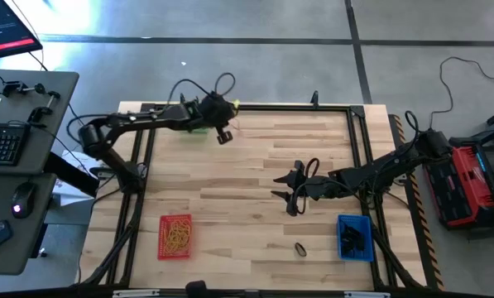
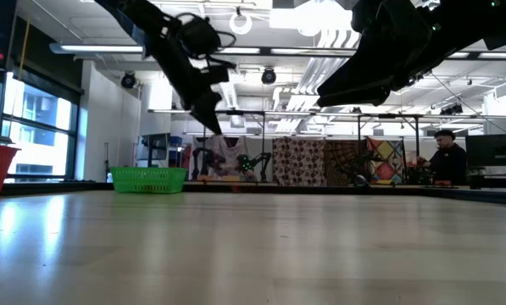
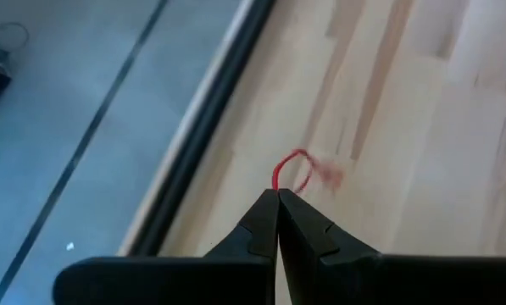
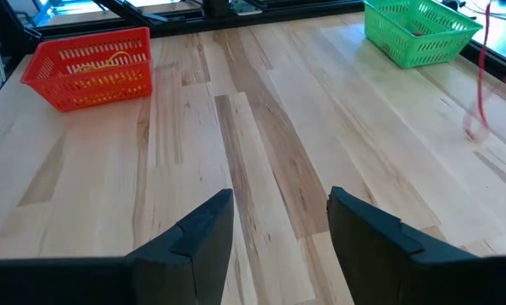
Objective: Sort rubber bands into baskets
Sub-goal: Put the red rubber band into the green bin
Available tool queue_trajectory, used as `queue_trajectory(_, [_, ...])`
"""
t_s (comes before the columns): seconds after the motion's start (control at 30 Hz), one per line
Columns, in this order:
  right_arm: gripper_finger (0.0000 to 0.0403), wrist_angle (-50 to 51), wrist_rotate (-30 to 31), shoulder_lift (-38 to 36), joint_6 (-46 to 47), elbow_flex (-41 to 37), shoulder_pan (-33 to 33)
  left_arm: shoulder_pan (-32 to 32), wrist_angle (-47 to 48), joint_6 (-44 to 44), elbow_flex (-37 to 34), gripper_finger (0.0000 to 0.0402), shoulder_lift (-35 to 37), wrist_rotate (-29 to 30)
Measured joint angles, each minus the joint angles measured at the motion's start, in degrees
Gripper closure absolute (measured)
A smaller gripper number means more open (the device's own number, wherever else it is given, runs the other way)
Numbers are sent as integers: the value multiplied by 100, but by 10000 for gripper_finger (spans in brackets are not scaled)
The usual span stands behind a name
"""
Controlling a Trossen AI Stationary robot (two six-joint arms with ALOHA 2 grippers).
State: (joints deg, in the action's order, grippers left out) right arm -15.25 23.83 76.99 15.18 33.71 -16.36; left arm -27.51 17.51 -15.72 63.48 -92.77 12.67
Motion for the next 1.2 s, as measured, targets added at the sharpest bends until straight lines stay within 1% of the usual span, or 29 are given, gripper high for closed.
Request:
queue_trajectory(0.23, [222,0,0,0,0,-2,-1,-149,109,124,9,401,708,66])
queue_trajectory(0.47, [222,-2,0,0,0,-2,-2,-652,517,305,11,401,1131,462])
queue_trajectory(0.63, [222,0,1,0,0,-2,-1,-1021,928,372,11,401,1246,470])
queue_trajectory(0.9, [222,0,2,0,0,-2,0,-1409,1518,523,-17,401,1255,476])
queue_trajectory(1.2, [222,0,2,0,-4,-4,0,-1739,1512,618,-645,401,1255,417])
